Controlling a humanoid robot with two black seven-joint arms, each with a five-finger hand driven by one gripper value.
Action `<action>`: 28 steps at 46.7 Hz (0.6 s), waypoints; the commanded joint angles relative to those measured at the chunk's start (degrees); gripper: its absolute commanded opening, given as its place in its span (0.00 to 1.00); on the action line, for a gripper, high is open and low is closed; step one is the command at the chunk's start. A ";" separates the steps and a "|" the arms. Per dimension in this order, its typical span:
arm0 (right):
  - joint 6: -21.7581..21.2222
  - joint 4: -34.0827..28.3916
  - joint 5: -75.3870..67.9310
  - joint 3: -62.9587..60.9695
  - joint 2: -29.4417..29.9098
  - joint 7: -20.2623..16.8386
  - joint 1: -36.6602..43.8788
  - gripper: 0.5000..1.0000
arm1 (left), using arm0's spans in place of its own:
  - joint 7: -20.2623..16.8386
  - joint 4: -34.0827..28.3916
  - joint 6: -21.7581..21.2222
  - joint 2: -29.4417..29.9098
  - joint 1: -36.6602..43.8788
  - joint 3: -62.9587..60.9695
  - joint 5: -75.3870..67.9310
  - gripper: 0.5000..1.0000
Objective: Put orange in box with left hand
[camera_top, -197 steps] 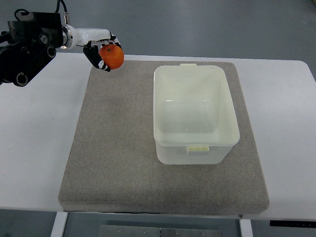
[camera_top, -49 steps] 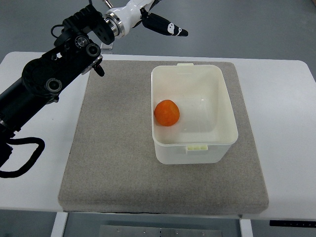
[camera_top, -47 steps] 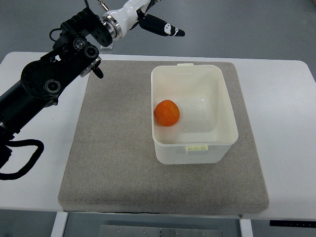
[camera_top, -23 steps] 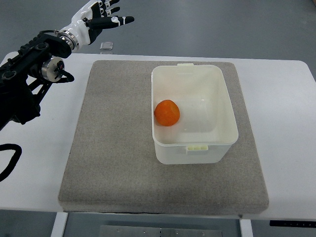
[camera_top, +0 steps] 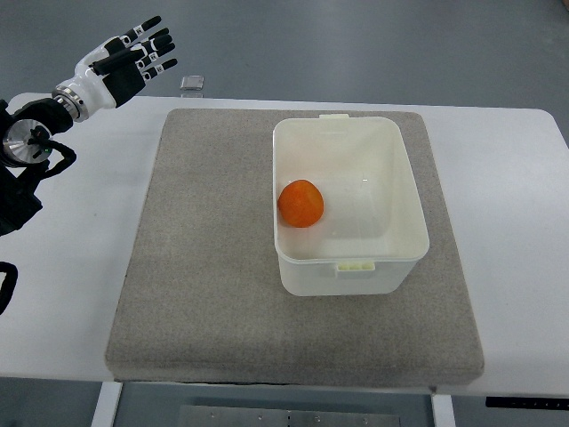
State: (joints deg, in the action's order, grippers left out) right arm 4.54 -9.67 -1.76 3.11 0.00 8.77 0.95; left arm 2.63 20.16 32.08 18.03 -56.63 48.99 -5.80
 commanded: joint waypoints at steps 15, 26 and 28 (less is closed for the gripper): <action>0.04 0.00 0.00 -0.03 0.00 0.02 0.02 0.85 | 0.36 -0.21 2.92 1.57 1.26 0.49 4.13 0.99; 0.04 0.00 0.00 -0.03 0.00 0.02 0.02 0.85 | 0.71 -0.04 2.92 1.65 2.41 0.49 5.28 0.99; 0.04 0.00 0.00 -0.03 0.00 0.02 -0.07 0.85 | 0.80 -0.13 2.92 1.92 2.41 0.40 5.28 0.99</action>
State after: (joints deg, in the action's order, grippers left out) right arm 4.57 -9.67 -1.76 3.10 0.00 8.79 0.95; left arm 3.31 20.05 35.01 19.63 -54.26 49.44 -0.53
